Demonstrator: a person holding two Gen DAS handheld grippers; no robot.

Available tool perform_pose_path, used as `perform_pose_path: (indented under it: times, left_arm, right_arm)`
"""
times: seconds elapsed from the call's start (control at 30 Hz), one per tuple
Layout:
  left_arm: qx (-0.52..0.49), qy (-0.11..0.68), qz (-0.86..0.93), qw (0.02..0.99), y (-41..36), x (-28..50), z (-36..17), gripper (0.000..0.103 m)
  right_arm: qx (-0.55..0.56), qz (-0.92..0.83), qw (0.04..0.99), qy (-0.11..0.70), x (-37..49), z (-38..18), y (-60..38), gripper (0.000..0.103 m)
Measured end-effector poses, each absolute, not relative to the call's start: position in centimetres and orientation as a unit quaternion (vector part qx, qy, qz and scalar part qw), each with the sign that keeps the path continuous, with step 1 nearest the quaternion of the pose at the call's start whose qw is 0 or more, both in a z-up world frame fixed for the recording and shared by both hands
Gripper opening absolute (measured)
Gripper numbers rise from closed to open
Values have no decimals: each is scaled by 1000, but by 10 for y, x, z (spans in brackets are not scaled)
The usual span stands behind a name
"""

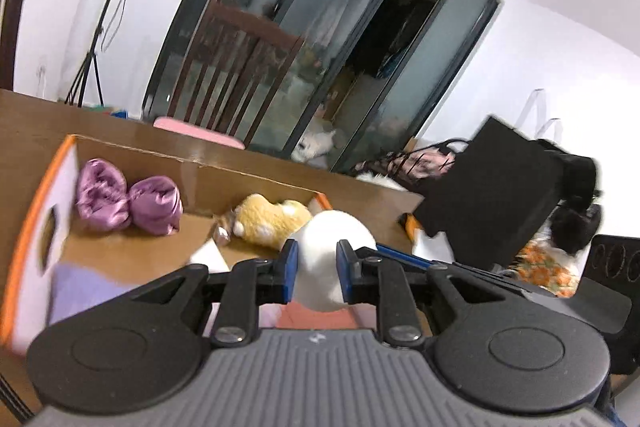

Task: Organize soft objects
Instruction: 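Grip the puck with the right tool while the left tool lifts it over the box, then lower the foam puck into the box and open both tools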

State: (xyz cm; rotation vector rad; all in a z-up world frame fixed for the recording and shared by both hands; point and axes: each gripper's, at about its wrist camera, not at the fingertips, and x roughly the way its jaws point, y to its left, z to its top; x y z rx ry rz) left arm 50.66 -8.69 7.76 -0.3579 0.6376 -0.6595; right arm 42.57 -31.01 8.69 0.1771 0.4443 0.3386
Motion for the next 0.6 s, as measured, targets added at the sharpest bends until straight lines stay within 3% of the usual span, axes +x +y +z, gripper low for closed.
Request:
perform_pose_path:
  times: [0.23,0.3,0.37,0.47,0.6]
  left_arm:
    - [-169,384,-284,862,-119,593,24,21]
    - [-170,402,-271,858,-122,600,11,31]
    - [-157,401,-276,859,-124,600,9,32]
    - [-134,375,-280,874,-119,587,20,48]
    - [-87,350,-259,896,-111,565,43,49]
  right_arm:
    - [113,126,942,292,533,43,-337,22]
    - [108,111,938,309,547,28,-340,22]
    - [99,87,938,321,555,17,-339,22]
    - [95,85,940,317,547,17,-338,25]
    - [66,81,950,295,531,33,-337,29]
